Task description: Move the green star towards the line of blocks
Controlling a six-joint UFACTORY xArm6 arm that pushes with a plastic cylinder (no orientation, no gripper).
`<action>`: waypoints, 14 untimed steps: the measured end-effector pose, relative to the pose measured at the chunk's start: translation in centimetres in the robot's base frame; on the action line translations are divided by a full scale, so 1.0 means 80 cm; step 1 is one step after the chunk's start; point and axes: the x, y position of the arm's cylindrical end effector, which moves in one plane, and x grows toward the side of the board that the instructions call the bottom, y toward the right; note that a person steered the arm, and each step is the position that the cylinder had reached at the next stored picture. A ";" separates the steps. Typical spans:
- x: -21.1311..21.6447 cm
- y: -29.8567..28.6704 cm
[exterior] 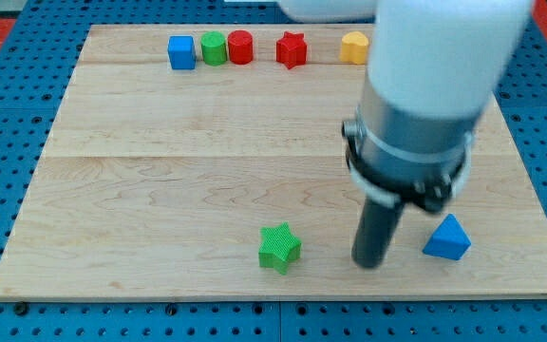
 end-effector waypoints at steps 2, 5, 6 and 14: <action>-0.045 -0.169; -0.094 -0.137; -0.116 -0.254; -0.311 -0.327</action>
